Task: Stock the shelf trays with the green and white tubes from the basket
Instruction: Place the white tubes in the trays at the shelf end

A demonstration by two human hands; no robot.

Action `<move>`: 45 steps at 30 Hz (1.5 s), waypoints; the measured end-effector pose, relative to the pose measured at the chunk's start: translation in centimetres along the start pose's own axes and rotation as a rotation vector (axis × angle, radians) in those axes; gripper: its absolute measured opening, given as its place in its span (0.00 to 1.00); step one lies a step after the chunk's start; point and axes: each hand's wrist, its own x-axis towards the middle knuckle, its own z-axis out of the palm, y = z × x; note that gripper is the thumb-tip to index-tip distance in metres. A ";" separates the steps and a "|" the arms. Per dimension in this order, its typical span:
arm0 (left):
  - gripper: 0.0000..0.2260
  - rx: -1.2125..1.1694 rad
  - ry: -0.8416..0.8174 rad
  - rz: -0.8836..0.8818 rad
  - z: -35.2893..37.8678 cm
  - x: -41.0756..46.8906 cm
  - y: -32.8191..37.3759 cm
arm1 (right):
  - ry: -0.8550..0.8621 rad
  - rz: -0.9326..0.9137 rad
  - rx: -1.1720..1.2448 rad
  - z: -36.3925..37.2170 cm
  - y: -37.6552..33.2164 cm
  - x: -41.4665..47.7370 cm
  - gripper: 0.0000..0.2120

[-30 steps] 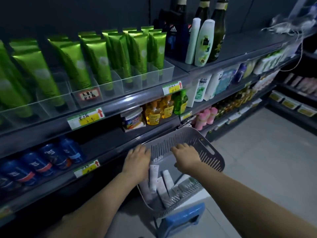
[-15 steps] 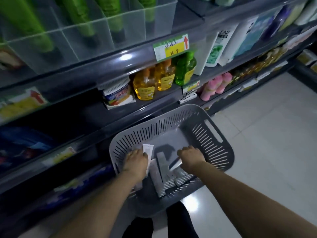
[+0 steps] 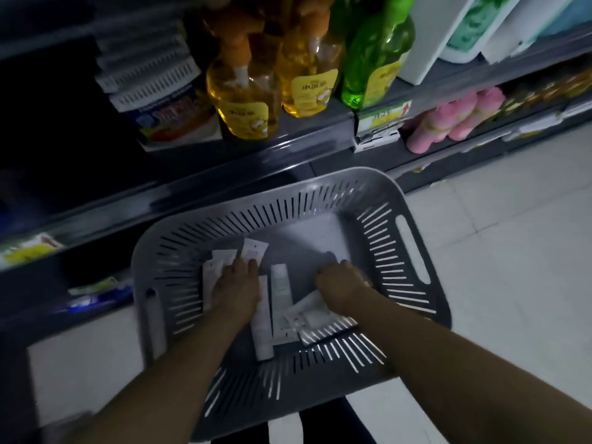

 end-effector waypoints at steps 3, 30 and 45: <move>0.28 -0.045 0.001 -0.030 0.5 0.3 0.1 | -0.055 -0.093 -0.051 0.0 0.6 0.8 0.17; 0.10 -1.881 0.285 -0.156 -11.2 -16.3 -7.1 | 0.216 -0.086 1.559 -14.3 -10.5 -8.1 0.05; 0.04 -1.737 0.708 -0.172 -7.1 -36.1 -22.7 | 0.383 -0.423 1.446 -21.1 -30.6 -17.0 0.05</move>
